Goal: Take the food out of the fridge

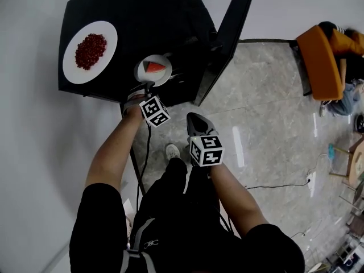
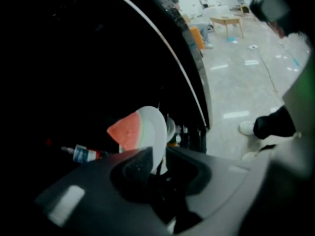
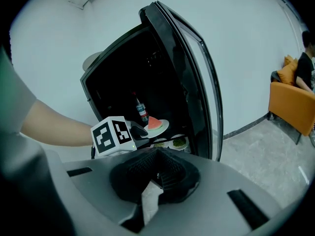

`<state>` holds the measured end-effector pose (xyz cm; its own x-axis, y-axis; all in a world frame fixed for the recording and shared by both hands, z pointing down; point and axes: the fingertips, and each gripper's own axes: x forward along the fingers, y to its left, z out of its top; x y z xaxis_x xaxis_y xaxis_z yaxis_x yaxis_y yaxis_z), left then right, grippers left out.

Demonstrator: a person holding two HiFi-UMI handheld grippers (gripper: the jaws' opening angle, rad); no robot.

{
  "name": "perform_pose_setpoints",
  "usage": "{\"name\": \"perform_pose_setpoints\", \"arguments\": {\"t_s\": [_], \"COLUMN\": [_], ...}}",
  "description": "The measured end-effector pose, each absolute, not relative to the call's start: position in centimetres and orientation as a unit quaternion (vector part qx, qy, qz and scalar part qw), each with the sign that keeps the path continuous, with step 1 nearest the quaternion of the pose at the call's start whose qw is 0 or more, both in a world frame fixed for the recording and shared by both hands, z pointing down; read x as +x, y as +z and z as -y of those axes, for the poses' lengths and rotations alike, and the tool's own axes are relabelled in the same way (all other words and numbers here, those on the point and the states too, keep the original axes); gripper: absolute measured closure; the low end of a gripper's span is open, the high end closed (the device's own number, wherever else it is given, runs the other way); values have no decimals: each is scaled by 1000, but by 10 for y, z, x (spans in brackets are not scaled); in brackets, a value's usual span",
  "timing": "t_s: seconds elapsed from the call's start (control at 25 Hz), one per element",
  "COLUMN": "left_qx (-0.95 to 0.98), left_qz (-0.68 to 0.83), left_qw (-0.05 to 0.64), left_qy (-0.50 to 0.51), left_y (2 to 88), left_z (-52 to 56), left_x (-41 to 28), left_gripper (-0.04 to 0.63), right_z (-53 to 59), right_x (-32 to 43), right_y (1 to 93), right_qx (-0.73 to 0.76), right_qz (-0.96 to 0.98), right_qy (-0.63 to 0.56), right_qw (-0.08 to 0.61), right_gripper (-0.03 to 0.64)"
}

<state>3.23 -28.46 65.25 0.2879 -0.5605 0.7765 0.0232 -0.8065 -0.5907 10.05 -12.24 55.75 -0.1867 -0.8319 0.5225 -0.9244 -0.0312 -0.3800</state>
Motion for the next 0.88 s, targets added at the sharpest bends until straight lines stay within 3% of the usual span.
{"name": "perform_pose_setpoints", "arguments": {"t_s": [0.08, 0.16, 0.24, 0.36, 0.4, 0.48, 0.6, 0.8, 0.88], "left_qx": [-778, -809, -839, -808, -778, -720, -674, -645, -644], "left_qz": [-217, -280, -349, -409, -418, -426, -426, -421, -420], "left_qw": [221, 132, -40, -363, -445, -547, -599, -622, -624], "left_qy": [-547, -499, -415, -220, -148, -24, 74, 140, 143], "left_y": [644, 631, 623, 628, 630, 632, 636, 641, 643], "left_z": [285, 283, 276, 269, 271, 277, 288, 303, 307], "left_x": [28, 23, 15, 6, 3, 0, -2, -1, 0], "left_gripper": [505, 495, 494, 450, 417, 413, 413, 426, 474], "right_z": [122, 123, 121, 120, 119, 118, 115, 107, 106], "right_x": [101, 100, 98, 95, 95, 95, 95, 94, 94], "right_y": [557, 556, 556, 555, 555, 556, 559, 568, 571], "right_qx": [632, 630, 628, 624, 623, 622, 620, 617, 617], "right_qz": [695, 696, 697, 699, 699, 699, 699, 695, 694], "right_qy": [337, 337, 338, 341, 342, 344, 345, 355, 357], "right_qw": [70, 71, 73, 76, 76, 78, 86, 97, 99], "right_gripper": [624, 624, 624, 624, 624, 624, 624, 624, 624]}}
